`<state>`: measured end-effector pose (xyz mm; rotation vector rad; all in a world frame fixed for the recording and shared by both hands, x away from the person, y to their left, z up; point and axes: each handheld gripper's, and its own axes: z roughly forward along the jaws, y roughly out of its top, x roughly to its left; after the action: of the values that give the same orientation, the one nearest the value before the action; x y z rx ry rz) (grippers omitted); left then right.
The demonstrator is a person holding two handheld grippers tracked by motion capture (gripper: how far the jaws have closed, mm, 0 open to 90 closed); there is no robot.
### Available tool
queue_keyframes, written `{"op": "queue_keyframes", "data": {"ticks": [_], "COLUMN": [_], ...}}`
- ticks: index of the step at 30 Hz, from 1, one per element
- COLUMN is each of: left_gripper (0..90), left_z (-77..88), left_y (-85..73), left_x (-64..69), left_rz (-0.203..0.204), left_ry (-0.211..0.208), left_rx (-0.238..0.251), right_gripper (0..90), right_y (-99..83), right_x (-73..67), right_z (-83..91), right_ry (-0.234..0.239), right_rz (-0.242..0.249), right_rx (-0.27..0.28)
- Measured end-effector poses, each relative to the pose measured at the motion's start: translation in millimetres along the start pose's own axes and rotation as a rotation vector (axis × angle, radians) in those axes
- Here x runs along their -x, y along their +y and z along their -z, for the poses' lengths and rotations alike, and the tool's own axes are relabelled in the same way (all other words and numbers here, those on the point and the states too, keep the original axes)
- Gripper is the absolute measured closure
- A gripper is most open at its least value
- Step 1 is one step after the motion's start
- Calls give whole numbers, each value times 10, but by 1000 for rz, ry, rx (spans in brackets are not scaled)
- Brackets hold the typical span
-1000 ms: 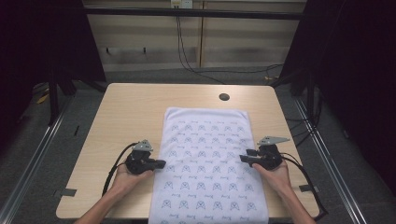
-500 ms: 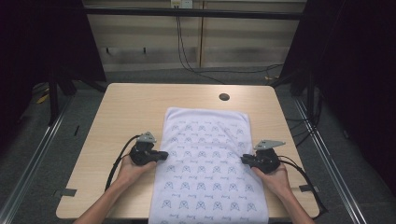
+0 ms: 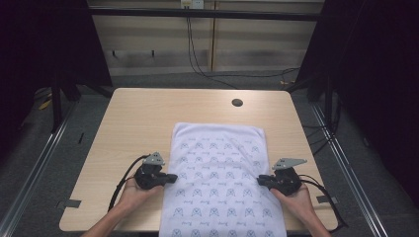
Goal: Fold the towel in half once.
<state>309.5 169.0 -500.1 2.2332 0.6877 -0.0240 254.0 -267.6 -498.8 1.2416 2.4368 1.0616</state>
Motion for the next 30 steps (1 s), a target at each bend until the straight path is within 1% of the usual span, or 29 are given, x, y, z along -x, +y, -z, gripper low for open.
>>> {"op": "queue_keyframes", "data": {"ticks": [1,2,3,4,5,6,8,9,10,12,13,14,15,16,18,19,20,22,23,24,25,26,27,28,29,30], "left_gripper": [900,900,900,900,900,900,900,900,900,900,900,883,851,821,764,731,708,665,633,597,548,514,495,484,464,464], "left_z": [16,35,47,70,83,102,133,151,161,186,198,214,232,244,274,306,324,344,337,327,310,287,275,261,252,243], "left_y": [-18,-48,-64,-84,-109,-128,-174,-206,-232,-253,-265,-272,-270,-261,-224,-191,-166,-84,-49,-21,5,35,61,90,128,171], "left_x": [14,50,73,100,118,137,188,217,251,319,354,384,391,389,348,301,276,217,177,152,136,100,70,37,-18,-91], "left_rz": [16,20,20,17,15,22,20,36,39,10,3,-6,-5,-2,9,27,29,22,32,29,24,17,17,16,16,29], "left_ry": [-27,-33,-46,-46,-51,-64,-90,-122,-138,-152,-158,-162,-179,-179,-175,-183,-176,-131,-161,-150,-129,-116,-95,-73,-57,-37], "left_rx": [-10,-10,-13,-25,-21,-31,-40,-53,-56,-78,-81,-78,-75,-65,-40,-3,14,24,33,31,27,27,19,14,19,29], "right_gripper": [822,822,827,835,839,842,844,843,842,840,836,823,789,749,679,645,626,609,590,585,581,577,569,566,560,552], "right_y": [-12,-27,-41,-55,-79,-98,-140,-156,-179,-206,-221,-231,-238,-238,-213,-194,-156,-94,-59,-17,15,45,90,123,156,205], "right_x": [-21,-46,-65,-72,-85,-109,-202,-240,-290,-329,-351,-370,-388,-400,-381,-361,-304,-218,-168,-106,-62,-13,55,96,138,193], "right_z": [17,31,49,62,81,96,142,159,191,227,249,262,275,280,305,319,335,345,335,312,295,276,247,233,218,197], "right_ry": [5,0,11,22,32,43,59,64,62,71,72,69,64,65,54,48,42,38,24,9,0,-4,-21,-25,-28,-29], "right_rz": [7,29,39,29,19,9,8,8,15,7,4,6,7,10,12,0,-15,-18,-17,-20,-13,-9,-10,-9,-11,-19], "right_rx": [-8,-10,-16,-18,-18,-21,-41,-48,-62,-76,-84,-86,-89,-84,-46,-29,4,36,45,49,51,60,58,52,55,67]}}
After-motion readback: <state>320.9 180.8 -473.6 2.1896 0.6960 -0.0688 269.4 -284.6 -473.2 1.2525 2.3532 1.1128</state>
